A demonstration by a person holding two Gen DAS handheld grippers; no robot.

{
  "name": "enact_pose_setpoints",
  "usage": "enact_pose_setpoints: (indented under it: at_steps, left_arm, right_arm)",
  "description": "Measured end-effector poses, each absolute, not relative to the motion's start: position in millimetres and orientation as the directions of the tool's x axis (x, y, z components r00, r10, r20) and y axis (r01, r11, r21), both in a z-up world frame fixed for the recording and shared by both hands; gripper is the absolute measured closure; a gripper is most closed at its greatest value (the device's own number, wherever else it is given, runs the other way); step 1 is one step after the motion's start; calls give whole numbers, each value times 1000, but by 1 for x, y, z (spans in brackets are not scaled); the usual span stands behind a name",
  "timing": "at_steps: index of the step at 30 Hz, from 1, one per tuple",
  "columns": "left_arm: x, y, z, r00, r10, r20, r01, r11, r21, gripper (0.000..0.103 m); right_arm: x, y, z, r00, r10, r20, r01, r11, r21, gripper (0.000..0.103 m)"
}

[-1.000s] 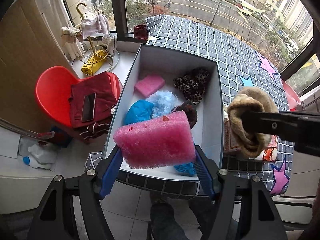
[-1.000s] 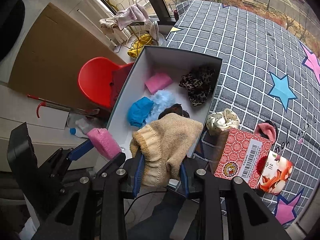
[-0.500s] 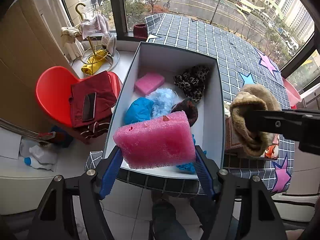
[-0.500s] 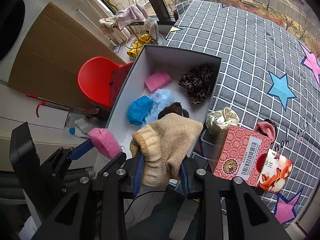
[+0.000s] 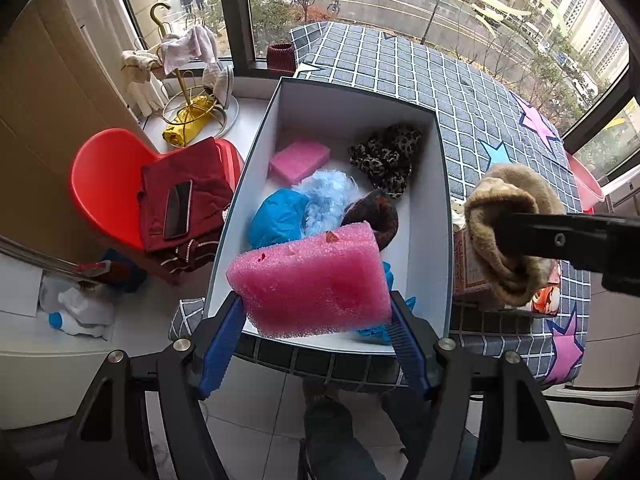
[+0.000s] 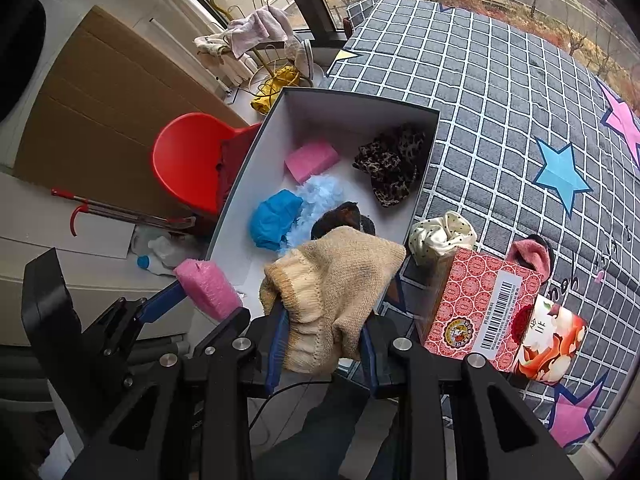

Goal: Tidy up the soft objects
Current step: 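Hold the pink sponge and beige sock above the box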

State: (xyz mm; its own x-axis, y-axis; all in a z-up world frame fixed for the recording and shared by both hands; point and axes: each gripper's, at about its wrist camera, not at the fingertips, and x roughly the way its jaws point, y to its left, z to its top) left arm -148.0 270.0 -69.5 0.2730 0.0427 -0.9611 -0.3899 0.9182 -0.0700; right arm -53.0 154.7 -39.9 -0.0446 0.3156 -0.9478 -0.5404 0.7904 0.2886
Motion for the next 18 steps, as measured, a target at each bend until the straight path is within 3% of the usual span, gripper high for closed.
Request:
enact_pose_setpoints:
  at_steps: [18]
  left_arm:
    - [-148,272,-74,264,42,-964,-389,919,-66,30]
  right_arm:
    - [-48,151,-45,-45,313,-949,-524,801,289,70]
